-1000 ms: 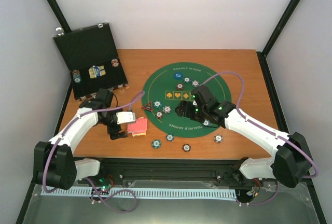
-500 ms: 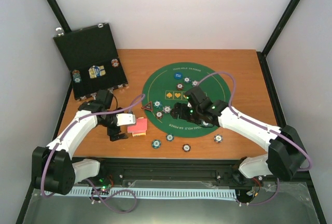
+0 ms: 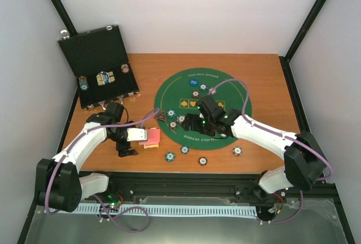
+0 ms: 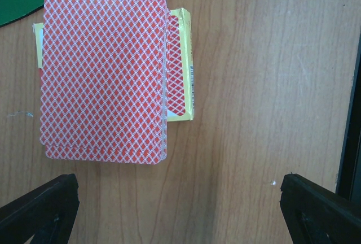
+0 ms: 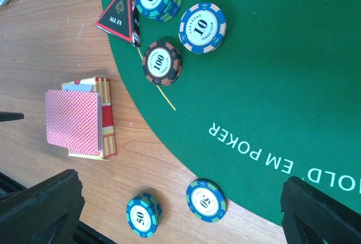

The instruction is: Distribute texas hold em gaming equipment

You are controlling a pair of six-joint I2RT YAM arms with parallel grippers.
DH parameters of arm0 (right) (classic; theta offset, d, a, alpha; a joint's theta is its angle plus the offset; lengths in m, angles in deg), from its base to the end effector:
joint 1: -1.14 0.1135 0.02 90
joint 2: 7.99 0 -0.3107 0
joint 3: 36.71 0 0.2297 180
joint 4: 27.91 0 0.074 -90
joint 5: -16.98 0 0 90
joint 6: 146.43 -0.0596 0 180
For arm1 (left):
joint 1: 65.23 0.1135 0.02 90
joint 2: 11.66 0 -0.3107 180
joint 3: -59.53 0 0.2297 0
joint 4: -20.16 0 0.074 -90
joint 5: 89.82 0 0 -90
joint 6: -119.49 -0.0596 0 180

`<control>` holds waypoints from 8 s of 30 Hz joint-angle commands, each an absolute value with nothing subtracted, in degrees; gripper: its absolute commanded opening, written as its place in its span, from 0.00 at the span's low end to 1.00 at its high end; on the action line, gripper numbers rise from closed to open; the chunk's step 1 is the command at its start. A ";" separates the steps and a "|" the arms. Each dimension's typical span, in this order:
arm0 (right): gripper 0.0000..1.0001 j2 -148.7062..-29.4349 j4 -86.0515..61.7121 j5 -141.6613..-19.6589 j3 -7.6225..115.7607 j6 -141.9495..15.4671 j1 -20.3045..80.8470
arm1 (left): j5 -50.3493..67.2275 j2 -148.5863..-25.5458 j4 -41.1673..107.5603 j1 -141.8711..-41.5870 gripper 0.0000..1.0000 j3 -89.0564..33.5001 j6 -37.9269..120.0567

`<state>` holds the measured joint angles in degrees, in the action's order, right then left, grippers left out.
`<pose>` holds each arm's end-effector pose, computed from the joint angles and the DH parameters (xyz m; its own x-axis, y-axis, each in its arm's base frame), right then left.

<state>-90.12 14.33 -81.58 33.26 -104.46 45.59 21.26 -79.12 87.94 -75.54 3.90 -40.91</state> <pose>0.1932 0.2020 0.2648 -0.9490 0.0989 -0.2993 -0.0729 0.8548 0.5137 0.1429 -0.0478 0.2259 -0.1072 0.9129 -0.3938 0.9891 0.1382 0.0512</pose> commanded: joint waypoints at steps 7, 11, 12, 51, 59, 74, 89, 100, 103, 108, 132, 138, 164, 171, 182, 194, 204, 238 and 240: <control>0.94 -87.77 11.79 -80.85 31.62 -105.98 46.14 | 21.50 -79.12 83.55 -75.95 1.00 4.63 -45.36; 0.94 -86.46 11.83 -80.39 30.74 -106.26 46.14 | 19.79 -79.51 82.89 -76.13 1.00 5.13 -48.70; 0.94 -86.17 12.04 -80.24 30.70 -106.35 46.17 | 19.79 -79.35 83.24 -76.13 1.00 5.14 -50.25; 0.92 -82.77 12.57 -78.01 30.59 -106.22 46.55 | 22.74 -91.33 83.37 -76.49 1.00 -4.17 -51.23; 0.92 -82.59 12.19 -78.51 30.13 -106.01 46.57 | 21.51 -92.02 81.99 -77.65 1.00 -3.13 -50.85; 0.91 -79.94 12.90 -78.38 28.51 -106.55 46.58 | 19.63 -95.68 78.75 -77.97 1.00 -3.16 -49.46; 0.90 -79.18 13.34 -78.12 28.62 -106.79 46.58 | 18.07 -97.04 77.37 -79.46 1.00 -2.42 -48.09; 0.90 -79.18 13.18 -78.20 28.45 -106.69 46.59 | 16.11 -99.42 74.19 -79.45 1.00 -1.63 -45.96; 0.89 -79.18 13.33 -78.12 28.49 -106.72 46.58 | 15.87 -99.95 73.52 -79.47 1.00 -1.43 -45.33; 0.89 -79.22 13.17 -78.03 28.38 -106.68 46.58 | 16.07 -99.74 72.42 -79.51 1.00 -0.55 -44.97; 0.88 -78.83 12.22 -77.94 26.52 -107.38 46.58 | 15.45 -99.46 71.69 -80.79 1.00 1.58 -45.81; 0.88 -78.99 11.22 -78.24 25.75 -107.66 46.58 | 14.30 -99.55 70.98 -80.76 0.90 2.33 -45.17; 0.85 -79.10 6.04 -80.53 21.58 -109.62 46.58 | 14.41 -97.46 67.75 -80.79 0.37 5.24 -42.63; 0.85 -82.46 0.94 -83.52 21.02 -110.32 46.67 | 14.86 -95.09 66.62 -80.79 0.36 6.61 -41.82; 0.85 -90.11 -8.89 -88.57 21.15 -111.86 47.86 | 19.46 -90.38 68.92 -80.79 0.08 5.73 -39.88; 0.84 -92.01 -16.63 -92.31 19.25 -113.39 48.69 | 21.14 -87.70 73.00 -80.16 0.01 3.81 -39.75; 0.82 -93.44 -29.02 -97.93 16.27 -116.33 48.69 | 23.82 -82.48 81.13 -79.56 0.01 -0.31 -40.29; 0.52 -104.32 -44.54 -102.42 25.25 -122.27 54.83 | 28.44 -77.46 88.21 -79.72 0.01 -6.60 -37.93; 0.45 -104.45 -45.15 -102.15 25.37 -123.06 54.97 | 28.52 -77.17 87.89 -79.73 0.01 -6.58 -37.72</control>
<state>-103.80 -41.91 -102.32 23.93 -121.70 54.09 25.56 -78.86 87.86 -79.75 -4.10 -38.22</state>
